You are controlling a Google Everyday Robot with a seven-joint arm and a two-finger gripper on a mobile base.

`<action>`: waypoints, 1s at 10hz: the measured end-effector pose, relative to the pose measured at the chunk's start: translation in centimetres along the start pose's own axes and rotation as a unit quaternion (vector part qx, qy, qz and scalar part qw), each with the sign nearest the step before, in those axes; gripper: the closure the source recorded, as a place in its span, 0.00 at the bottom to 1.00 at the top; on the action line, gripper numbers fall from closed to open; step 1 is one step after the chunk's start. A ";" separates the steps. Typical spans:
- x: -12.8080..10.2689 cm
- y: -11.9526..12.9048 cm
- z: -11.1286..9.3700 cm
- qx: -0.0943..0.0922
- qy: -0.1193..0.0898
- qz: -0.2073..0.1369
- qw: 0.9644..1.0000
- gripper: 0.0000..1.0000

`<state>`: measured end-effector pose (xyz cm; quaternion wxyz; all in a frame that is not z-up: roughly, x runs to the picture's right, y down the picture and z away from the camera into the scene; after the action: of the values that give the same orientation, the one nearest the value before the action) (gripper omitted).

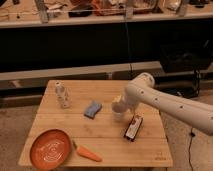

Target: Pick up the ceramic cup

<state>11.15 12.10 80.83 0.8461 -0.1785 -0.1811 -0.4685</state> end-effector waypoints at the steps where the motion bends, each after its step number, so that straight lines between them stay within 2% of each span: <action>1: -0.1 0.0 0.0 -0.001 0.000 -0.001 1.000 0.20; 8: -0.5 -0.5 0.4 -0.001 0.000 -0.004 1.000 0.20; 9: -0.6 -0.5 0.5 -0.001 0.000 -0.004 1.000 0.22; 10: -0.6 -0.5 0.5 -0.002 0.001 -0.005 1.000 0.29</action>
<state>10.35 12.57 81.05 0.8437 -0.1787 -0.1805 -0.4728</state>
